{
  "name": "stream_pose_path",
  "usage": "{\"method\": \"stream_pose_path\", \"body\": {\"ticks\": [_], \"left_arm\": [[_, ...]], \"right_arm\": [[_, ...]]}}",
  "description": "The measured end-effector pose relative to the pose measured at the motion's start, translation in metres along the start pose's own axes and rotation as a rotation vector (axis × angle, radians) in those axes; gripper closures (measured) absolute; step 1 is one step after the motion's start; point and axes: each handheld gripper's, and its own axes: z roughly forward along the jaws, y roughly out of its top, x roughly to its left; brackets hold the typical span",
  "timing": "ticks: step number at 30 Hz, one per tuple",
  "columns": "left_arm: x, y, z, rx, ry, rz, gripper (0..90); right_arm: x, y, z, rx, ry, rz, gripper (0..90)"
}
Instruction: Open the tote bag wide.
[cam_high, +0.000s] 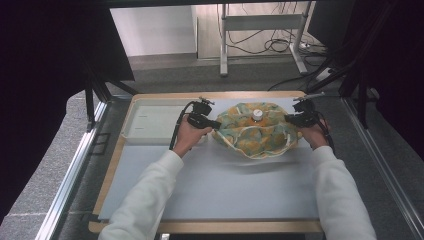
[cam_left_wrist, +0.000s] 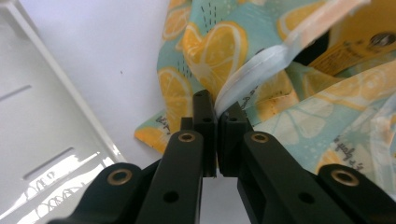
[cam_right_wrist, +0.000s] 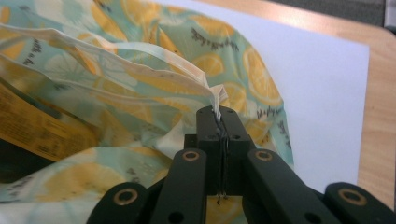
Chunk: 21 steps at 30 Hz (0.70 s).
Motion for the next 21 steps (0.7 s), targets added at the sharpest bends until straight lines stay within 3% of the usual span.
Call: {"method": "stream_pose_path", "body": {"ticks": [9, 21], "left_arm": [[-0.001, -0.010, 0.016, 0.054, 0.021, 0.007, 88.3], [-0.002, -0.019, 0.030, 0.085, 0.029, 0.021, 88.2]], "right_arm": [[-0.004, -0.019, 0.016, 0.059, -0.007, 0.011, 88.3], [-0.003, -0.032, 0.025, 0.080, 0.005, 0.023, 88.2]]}}
